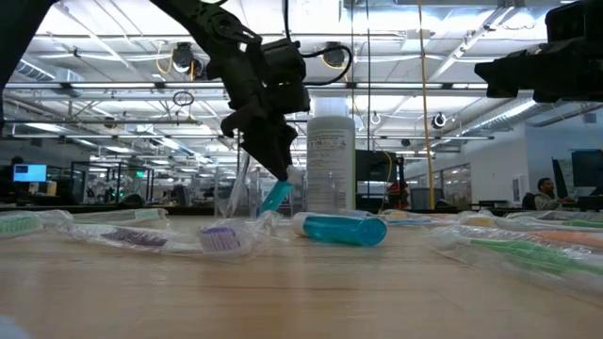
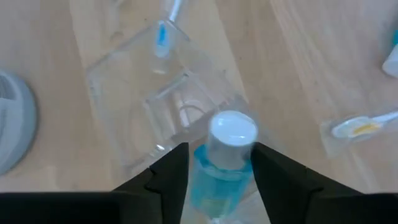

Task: Pick & Place toothbrushing station
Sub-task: Put the blue mouthwash into the transparent organizer

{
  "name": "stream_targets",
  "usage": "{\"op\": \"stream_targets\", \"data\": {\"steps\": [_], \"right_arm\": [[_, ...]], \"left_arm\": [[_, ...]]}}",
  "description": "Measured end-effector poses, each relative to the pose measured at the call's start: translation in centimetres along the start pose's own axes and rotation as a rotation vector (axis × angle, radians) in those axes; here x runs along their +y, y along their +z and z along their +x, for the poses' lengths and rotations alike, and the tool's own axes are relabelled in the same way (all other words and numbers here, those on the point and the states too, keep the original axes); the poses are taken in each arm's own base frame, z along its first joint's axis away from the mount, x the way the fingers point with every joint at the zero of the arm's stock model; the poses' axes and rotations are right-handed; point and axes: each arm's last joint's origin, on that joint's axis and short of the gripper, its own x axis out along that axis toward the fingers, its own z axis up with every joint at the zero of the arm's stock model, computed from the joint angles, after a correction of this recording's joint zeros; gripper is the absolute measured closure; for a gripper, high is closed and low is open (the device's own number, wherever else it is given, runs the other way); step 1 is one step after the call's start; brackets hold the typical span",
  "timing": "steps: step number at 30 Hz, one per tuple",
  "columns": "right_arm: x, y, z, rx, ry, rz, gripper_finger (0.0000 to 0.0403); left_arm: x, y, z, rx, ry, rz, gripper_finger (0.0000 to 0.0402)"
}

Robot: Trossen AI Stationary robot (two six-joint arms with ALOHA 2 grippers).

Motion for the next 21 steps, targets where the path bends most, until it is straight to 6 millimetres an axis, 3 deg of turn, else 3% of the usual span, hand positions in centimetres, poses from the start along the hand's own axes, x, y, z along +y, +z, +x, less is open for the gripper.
{"op": "stream_targets", "data": {"steps": [12, 21], "right_arm": [[0.0, 0.0, 0.0, 0.0, -0.001, -0.001, 0.0252], [0.0, 0.0, 0.0, 0.001, -0.001, 0.001, 0.0252]], "left_arm": [[0.3, 0.0, 0.5, -0.046, -0.043, -0.022, 0.0303], [0.1, 0.4, -1.3, -0.057, -0.011, -0.068, 0.0287]]}}
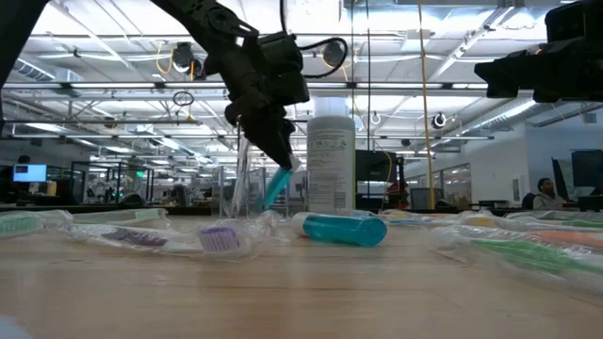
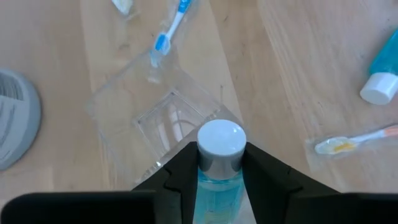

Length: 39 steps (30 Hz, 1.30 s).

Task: Pick & Place toothbrushing station
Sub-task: Put the blue mouthwash into the transparent organizer

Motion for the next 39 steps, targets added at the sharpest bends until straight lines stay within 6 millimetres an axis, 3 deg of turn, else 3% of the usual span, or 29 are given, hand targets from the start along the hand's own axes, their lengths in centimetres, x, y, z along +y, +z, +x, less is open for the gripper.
{"op": "stream_targets", "data": {"steps": [14, 19, 27, 30, 34, 39], "right_arm": [[0.0, 0.0, 0.0, 0.0, 0.0, 0.052, 0.0252], [0.0, 0.0, 0.0, 0.0, 0.001, 0.081, 0.0252], [0.0, 0.0, 0.0, 0.0, 0.001, 0.136, 0.0252], [0.0, 0.0, 0.0, 0.001, 0.002, 0.137, 0.0252], [0.0, -0.1, 0.0, 0.005, 0.002, 0.136, 0.0252], [-0.1, -0.2, 0.1, 0.023, -0.02, 0.131, 0.0252]], "left_arm": [[-0.2, 1.1, -4.1, -0.091, 0.101, -0.15, 0.0297], [0.1, 1.5, -3.8, -0.179, 0.133, -0.219, 0.0296], [-1.1, -0.8, -1.9, -0.166, 0.261, -0.334, 0.0296], [-2.1, -1.3, -1.3, -0.199, 0.295, -0.328, 0.0296], [-3.3, -1.2, -2.6, -0.316, 0.392, -0.352, 0.0295], [-5.8, -3.0, -2.9, -0.417, 0.455, -0.46, 0.0295]]}}
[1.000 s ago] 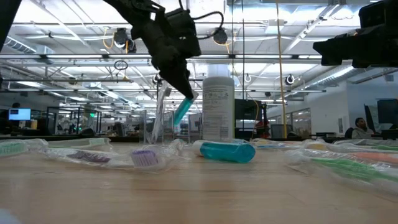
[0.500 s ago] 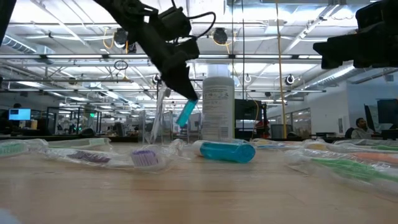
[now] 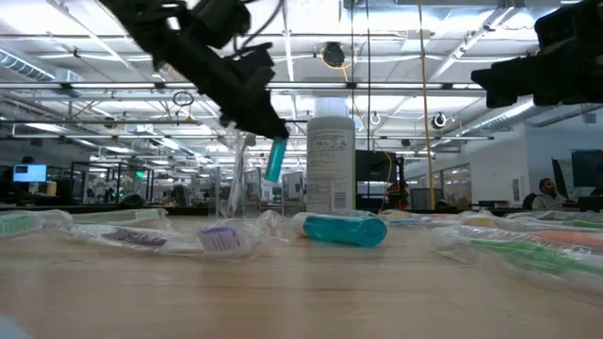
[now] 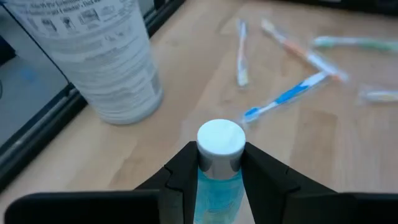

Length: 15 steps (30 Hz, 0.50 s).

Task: Pick & Place toothbrushing station
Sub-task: Put the blue mouthwash into the transparent organizer

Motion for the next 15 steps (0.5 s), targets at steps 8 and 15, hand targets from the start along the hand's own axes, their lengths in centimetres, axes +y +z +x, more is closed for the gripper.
{"op": "stream_targets", "data": {"steps": [8, 15], "right_arm": [[0.0, -0.1, 0.1, 0.017, -0.001, -0.069, 0.0252], [-0.1, -0.1, 0.2, 0.019, -0.013, -0.13, 0.0252]], "left_arm": [[-1.2, -2.8, -0.6, -0.281, 0.001, -0.162, 0.0295], [-1.3, -4.4, 1.1, -0.22, 0.02, -0.144, 0.0295]]}}
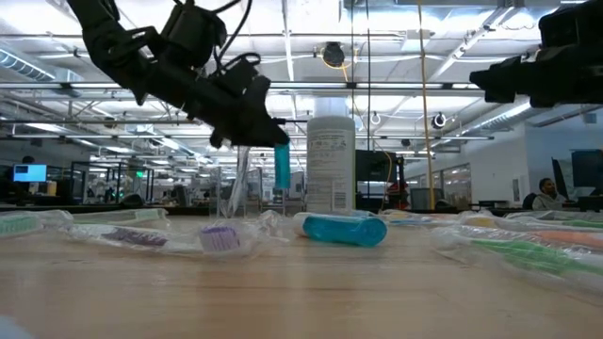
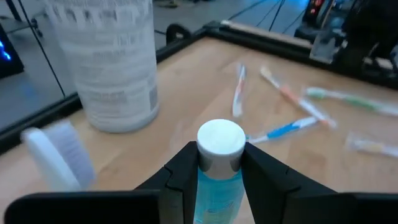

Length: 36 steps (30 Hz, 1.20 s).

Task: Pick & Place toothbrushing station
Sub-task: Put the blue mouthwash into the transparent organizer

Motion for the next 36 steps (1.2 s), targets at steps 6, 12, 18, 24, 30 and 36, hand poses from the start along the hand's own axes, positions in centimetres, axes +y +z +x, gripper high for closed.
{"op": "stream_targets", "data": {"steps": [6, 12, 18, 24, 30, 36], "right_arm": [[-0.2, -0.1, 0.0, 0.019, -0.062, 0.01, 0.0252], [-0.2, -0.1, 0.0, 0.019, -0.062, 0.008, 0.0252], [-0.2, -0.1, 0.0, 0.019, -0.062, 0.008, 0.0252], [-0.2, -0.1, 0.0, 0.019, -0.062, 0.009, 0.0252], [-0.2, -0.1, 0.0, 0.019, -0.062, 0.01, 0.0252], [-0.2, -0.1, 0.0, 0.019, -0.062, 0.01, 0.0252]], "left_arm": [[0.3, -0.9, 0.6, 0.012, 0.092, -0.002, 0.0295], [0.2, -1.2, 0.5, 0.051, 0.058, -0.006, 0.0295], [0.2, -1.8, 0.5, 0.11, 0.067, -0.003, 0.0295], [0.3, -2.0, 0.5, 0.127, 0.071, 0.002, 0.0295], [0.3, -2.0, 0.5, 0.128, 0.069, 0.001, 0.0291], [0.3, -2.0, 0.5, 0.13, 0.069, 0.013, 0.0264]]}}
